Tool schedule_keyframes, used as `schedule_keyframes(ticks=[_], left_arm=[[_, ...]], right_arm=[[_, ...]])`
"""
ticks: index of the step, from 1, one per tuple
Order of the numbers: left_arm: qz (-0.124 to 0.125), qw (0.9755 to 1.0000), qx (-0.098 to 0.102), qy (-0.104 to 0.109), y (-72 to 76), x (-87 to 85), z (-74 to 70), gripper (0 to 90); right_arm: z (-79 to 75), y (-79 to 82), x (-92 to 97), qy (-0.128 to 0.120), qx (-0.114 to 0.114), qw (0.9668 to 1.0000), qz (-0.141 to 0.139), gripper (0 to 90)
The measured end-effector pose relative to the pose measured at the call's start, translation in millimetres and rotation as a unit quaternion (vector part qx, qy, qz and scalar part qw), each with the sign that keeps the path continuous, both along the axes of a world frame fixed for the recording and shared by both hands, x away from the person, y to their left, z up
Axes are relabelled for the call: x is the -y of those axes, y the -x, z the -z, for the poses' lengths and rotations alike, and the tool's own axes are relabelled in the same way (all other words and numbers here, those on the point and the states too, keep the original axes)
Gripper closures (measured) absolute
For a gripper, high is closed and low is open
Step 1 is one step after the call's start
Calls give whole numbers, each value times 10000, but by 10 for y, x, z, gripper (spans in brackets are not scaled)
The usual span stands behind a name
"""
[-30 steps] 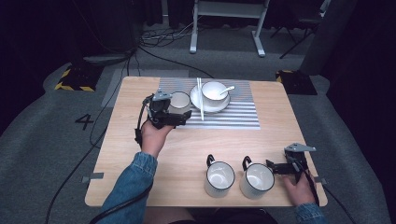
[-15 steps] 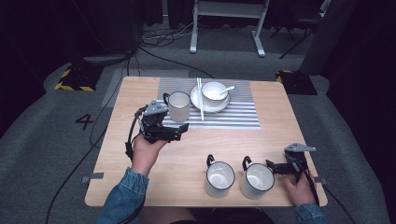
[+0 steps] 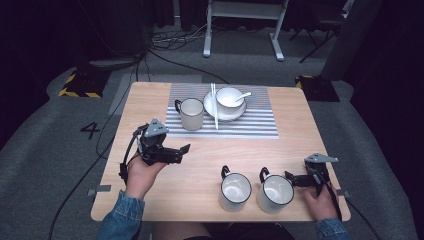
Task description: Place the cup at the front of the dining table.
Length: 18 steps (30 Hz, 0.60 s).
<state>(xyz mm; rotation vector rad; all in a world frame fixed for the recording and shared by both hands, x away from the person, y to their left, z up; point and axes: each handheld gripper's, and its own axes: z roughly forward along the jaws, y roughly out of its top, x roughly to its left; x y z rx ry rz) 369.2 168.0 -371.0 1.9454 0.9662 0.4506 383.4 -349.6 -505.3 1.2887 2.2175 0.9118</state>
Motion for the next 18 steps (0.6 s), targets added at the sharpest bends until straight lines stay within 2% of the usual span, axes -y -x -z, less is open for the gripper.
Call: schedule_keyframes(ticks=[1, 6, 10, 15, 18], left_arm=[[22, 10000, -28, -67, 23, -21, 4, 31], [38, 10000, -36, -70, 138, -96, 57, 31], [75, 9998, -54, -193, 252, -120, 103, 31], [186, 9997, -146, -91, 443, -162, 183, 32], [140, 9997, -152, -104, 522, -192, 218, 32]], right_arm=[[0, 0, -1, -3, -2, 10000, 2, 6], [0, 0, -1, -4, 2, 10000, 6, 6], [-2, 0, 1, 1, -14, 10000, -5, 6], [-1, 0, 1, -1, -6, 10000, -6, 6], [-1, 0, 0, -3, -10, 10000, -2, 6]])
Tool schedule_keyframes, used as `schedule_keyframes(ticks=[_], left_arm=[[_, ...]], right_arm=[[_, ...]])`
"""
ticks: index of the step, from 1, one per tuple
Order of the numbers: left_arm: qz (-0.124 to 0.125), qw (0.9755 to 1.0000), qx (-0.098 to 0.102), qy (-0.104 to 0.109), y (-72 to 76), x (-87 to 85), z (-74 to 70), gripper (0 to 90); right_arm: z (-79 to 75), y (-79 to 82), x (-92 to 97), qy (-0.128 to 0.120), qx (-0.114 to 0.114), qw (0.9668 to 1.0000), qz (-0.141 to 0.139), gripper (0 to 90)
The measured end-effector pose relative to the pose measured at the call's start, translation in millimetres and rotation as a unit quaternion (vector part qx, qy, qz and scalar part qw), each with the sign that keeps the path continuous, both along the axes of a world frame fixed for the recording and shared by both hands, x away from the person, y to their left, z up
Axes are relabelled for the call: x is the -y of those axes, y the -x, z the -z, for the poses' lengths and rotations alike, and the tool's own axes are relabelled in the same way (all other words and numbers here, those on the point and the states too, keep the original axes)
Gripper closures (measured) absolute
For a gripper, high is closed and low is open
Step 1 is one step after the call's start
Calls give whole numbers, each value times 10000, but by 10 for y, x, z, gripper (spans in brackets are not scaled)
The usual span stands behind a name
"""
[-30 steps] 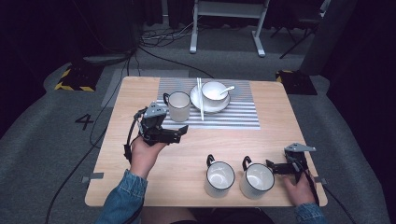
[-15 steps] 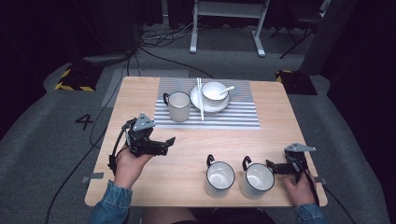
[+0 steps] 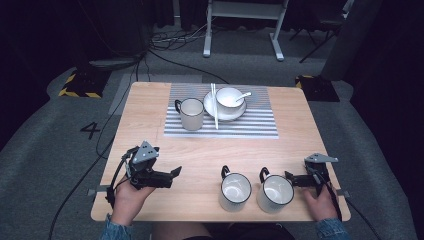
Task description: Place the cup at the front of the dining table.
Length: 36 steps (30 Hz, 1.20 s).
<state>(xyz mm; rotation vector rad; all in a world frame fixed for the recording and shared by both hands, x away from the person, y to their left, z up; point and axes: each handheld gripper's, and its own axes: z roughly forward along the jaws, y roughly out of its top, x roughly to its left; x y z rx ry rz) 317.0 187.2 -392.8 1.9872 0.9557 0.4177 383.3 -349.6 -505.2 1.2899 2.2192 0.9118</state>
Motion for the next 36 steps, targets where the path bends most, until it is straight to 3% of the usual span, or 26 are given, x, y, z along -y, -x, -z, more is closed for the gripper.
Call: schedule_keyframes(ticks=[6, 14, 16, 20, 24, 29, 32, 36], left_arm=[[-98, 9999, -123, 49, 85, -67, 131, 33], [-255, 9985, -473, -36, 148, -196, 361, 33], [-298, 9979, -563, -89, 153, -217, 413, 32], [-226, 9954, -923, 143, 140, -290, 546, 33], [-360, 9933, -1094, 131, 142, -355, 656, 34], [-523, 9911, -1220, -140, 134, -393, 768, 40], [-455, 9891, -1395, -153, 109, -402, 838, 44], [-427, 9859, -1564, -417, 85, -365, 892, 49]], right_arm=[[0, 0, 1, 2, 2, 10000, -3, 6], [0, 0, 1, 5, 3, 10000, -4, 6], [0, 1, -2, -7, -3, 10000, 8, 6], [2, 0, -1, 2, 12, 10000, 4, 6], [-1, 3, -6, -27, -4, 10000, 16, 6], [-1, 4, -8, -36, -4, 10000, 20, 6], [0, 4, -9, -41, -2, 10000, 26, 6], [1, 6, -12, -36, -1, 10000, 29, 6]])
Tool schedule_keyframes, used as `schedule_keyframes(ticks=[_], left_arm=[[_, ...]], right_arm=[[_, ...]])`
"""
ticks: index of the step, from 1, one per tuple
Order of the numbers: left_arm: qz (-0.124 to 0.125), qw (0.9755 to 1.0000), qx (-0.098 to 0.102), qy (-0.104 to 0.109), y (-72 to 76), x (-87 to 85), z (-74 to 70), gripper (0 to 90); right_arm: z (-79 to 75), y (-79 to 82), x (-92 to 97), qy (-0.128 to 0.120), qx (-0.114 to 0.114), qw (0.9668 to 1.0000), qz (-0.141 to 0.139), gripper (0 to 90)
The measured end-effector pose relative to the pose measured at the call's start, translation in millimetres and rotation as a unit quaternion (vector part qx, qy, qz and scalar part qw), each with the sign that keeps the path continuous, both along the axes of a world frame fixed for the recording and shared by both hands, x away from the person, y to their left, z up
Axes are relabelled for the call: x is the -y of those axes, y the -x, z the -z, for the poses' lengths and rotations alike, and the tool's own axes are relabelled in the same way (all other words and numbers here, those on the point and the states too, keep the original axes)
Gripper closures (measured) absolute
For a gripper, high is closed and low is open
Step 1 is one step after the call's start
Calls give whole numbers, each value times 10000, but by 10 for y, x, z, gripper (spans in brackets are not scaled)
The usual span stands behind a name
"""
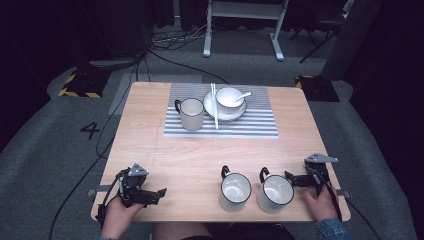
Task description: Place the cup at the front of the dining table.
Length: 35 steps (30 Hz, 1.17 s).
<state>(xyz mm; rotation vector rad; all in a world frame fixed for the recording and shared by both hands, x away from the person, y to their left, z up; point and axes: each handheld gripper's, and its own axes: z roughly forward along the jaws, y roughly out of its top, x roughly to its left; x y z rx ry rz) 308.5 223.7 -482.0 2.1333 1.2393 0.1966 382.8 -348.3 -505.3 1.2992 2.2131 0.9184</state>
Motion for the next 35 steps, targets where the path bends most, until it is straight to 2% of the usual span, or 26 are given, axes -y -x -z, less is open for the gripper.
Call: schedule_keyframes(ticks=[4, 6, 9, 11, 12, 14, 15, 16, 17, 18, 35], left_arm=[[47, 9997, -73, -206, -19, 61, 39, 55], [43, 9994, -182, -280, -32, 95, 62, 66], [58, 9991, -155, -402, -38, 126, 63, 65], [16, 9986, -85, -518, -37, 140, 65, 67], [-15, 9984, 12, -562, -32, 156, 84, 66], [46, 9964, 187, -822, -23, 183, 128, 50], [42, 9959, 302, -854, -28, 186, 149, 12], [25, 9968, 379, -707, -25, 199, 174, 0], [27, 9964, 589, -614, -31, 207, 207, 0], [85, 9962, 650, -581, -42, 209, 217, 0], [88, 9962, 654, -573, -42, 208, 218, 0]], right_arm=[[1, 0, -1, 3, 7, 10000, -12, 6], [0, 0, -1, 0, 8, 10000, -12, 6], [1, -1, 0, 5, 10, 10000, -13, 6], [0, 0, -1, -3, 2, 10000, -8, 6], [0, 1, -1, -4, 0, 10000, -7, 6], [0, 0, -1, 1, 7, 10000, -10, 6], [1, -1, 0, 5, 14, 10000, -15, 6], [1, 0, -1, 0, 6, 10000, -11, 6], [1, -1, -1, 3, 8, 10000, -11, 6], [0, 0, -1, -3, -1, 10000, -6, 6], [1, -1, 0, -2, 4, 10000, -12, 6]])
